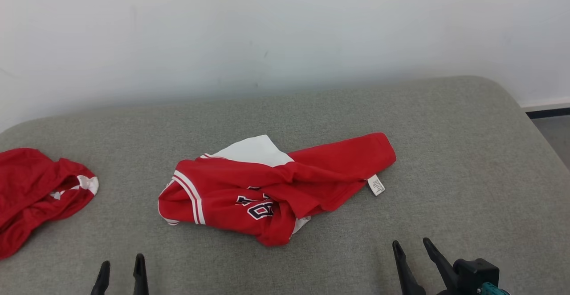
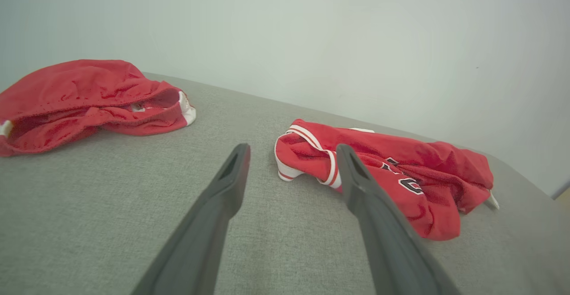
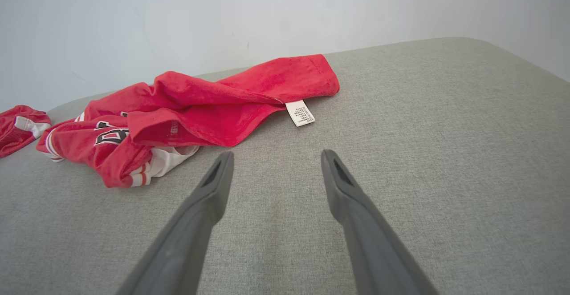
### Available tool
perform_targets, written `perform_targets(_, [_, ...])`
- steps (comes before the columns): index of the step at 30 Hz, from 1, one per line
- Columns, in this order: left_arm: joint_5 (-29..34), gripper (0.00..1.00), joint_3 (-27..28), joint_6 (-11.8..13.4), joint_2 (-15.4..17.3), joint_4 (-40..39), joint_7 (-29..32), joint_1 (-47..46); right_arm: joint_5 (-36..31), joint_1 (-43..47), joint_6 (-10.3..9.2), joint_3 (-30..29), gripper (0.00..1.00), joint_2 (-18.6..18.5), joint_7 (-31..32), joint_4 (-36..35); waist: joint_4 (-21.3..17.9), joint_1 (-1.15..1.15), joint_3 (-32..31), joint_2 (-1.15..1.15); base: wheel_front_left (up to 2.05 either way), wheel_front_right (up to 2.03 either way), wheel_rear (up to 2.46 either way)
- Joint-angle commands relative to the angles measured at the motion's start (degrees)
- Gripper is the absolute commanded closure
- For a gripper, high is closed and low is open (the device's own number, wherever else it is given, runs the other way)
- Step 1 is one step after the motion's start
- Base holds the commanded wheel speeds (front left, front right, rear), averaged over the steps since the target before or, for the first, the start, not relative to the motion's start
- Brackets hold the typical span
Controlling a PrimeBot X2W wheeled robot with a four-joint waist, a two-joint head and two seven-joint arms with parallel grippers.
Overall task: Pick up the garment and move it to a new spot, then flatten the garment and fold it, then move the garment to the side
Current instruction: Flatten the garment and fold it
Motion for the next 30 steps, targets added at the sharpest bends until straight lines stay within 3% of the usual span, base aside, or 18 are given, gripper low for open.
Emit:
perform_targets(1, [0.83,0.00,0.67,-0.22,-0.23,-0.47,-0.05,0.97,-0.23,0.46,-0.12,-0.27,0.00,-0.36,0.10,0.17,1.12,0.01,-0.87,0.00,0.00,0.00,0.00])
perform_targets(14, [2.54,0.00,1.17,-1.32,-0.79,-0.53,-0.04,2.53,-1.69,-1.78,-0.12,-1.71,0.00,-1.47,1.59,2.96,3.97,0.01,-1.71,0.00,0.00,0.00,0.00])
perform_targets(22, [2.33,0.00,-0.10,-1.81,-0.90,-0.70,-0.04,1.85,-3.87,-11.73,-0.12,2.63,0.00,-4.32,5.71,8.18,5.86,0.01,-0.20,0.00,0.00,0.00,0.00])
perform_targets(30, [2.61,0.00,-2.71,-2.05,-0.92,-1.08,-0.04,0.28,-7.60,-24.64,-0.13,8.07,0.00,-9.19,9.00,19.96,10.65,0.01,3.00,0.00,0.00,0.00,0.00])
